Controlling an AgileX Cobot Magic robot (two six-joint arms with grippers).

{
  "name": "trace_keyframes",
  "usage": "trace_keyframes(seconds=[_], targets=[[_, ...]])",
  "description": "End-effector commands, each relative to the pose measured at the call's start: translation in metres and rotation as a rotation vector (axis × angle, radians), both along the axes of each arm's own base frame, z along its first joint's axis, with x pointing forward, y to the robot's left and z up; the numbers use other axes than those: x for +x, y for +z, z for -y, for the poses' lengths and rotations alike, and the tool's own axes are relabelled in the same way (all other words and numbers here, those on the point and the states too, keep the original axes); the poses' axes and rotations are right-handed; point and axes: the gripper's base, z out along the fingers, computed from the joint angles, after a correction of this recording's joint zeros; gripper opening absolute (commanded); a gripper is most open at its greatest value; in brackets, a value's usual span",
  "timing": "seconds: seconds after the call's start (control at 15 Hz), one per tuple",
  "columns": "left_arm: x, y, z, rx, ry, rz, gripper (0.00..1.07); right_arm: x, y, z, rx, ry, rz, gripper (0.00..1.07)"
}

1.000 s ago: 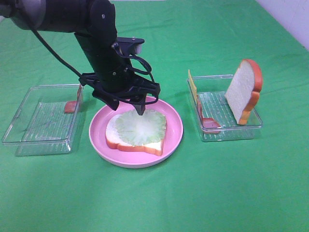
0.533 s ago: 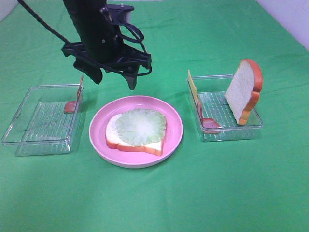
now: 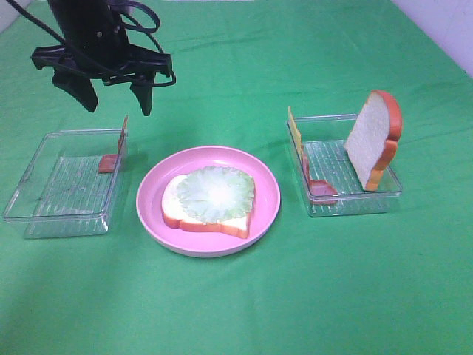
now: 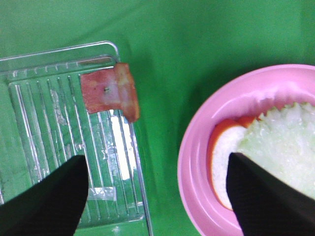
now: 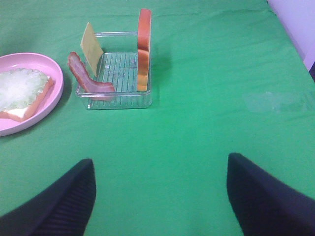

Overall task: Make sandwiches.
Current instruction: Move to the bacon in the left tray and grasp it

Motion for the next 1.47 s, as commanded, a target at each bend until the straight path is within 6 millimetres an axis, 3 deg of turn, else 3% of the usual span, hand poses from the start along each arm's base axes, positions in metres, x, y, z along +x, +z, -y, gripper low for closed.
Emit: trace_keyframes(seconds=[0.07,0.33,0.8,1.13,1.47], targets=[[0.006,-0.013,-0.004,0.037,0.017,-0.009,0.74,-0.001,0.0,0.0,-0.002,-0.007,0.02,0.71],[0.021,-0.04,-0.003,0.069,0.025,0.044,0.74,-0.001,0.0,0.0,-0.002,-0.007,0.02,0.71],[0.03,-0.063,0.0,0.064,0.037,0.064,0.74,-0.001,0.0,0.0,-0.002,-0.007,0.02,0.71],[0.032,-0.069,0.002,0.058,0.034,0.074,0.73,-0.001,0.0,0.0,-0.002,-0.007,0.02,0.71],[0.033,-0.068,0.002,0.053,0.032,0.084,0.64,-0.001,0.0,0.0,-0.002,-0.007,0.02,0.71]])
